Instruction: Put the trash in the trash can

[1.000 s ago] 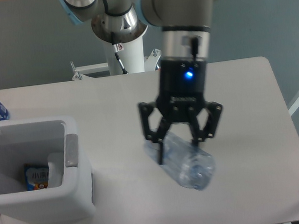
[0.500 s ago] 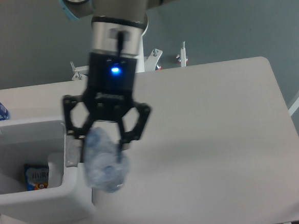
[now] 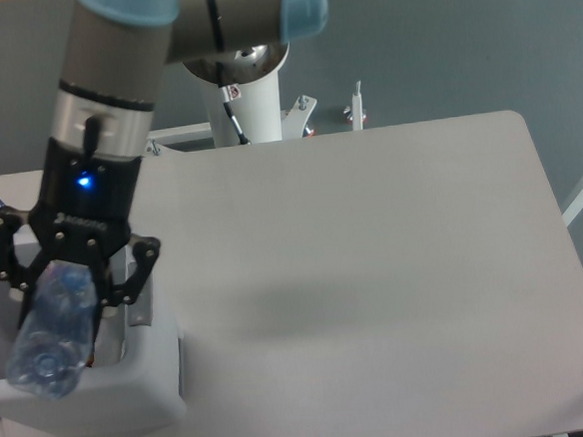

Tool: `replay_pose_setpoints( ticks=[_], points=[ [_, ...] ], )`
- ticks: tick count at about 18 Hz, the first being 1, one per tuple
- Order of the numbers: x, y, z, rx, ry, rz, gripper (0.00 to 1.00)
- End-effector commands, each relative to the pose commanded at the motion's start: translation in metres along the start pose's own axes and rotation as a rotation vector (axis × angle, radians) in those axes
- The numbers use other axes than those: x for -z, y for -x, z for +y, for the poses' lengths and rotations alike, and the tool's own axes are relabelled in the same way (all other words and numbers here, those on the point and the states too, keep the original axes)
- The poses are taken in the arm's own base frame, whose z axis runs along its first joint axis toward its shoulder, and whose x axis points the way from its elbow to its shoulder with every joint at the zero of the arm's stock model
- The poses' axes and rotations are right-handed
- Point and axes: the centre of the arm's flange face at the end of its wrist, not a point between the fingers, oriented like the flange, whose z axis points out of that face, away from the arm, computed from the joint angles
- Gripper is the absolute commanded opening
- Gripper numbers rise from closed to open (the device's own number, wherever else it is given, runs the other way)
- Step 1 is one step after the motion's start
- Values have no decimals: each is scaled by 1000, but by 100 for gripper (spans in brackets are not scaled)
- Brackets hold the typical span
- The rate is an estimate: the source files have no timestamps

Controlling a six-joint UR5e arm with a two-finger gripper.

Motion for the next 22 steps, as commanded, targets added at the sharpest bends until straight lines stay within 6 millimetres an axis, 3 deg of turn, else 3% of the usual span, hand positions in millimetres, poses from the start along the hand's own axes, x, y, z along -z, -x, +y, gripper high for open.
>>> replay_pose_setpoints(
  ticks=[1, 3, 8, 10, 16, 22],
  points=[
    [-3, 1, 1, 2, 4, 0, 75],
    [-3, 2, 1, -24, 4, -1, 100],
    [3, 0, -1, -52, -4, -6, 100],
    [5, 8, -2, -45, -6, -25, 100],
    [31, 80, -11, 3, -26, -241, 100],
    [96, 176, -12, 12, -26, -515, 100]
  ],
)
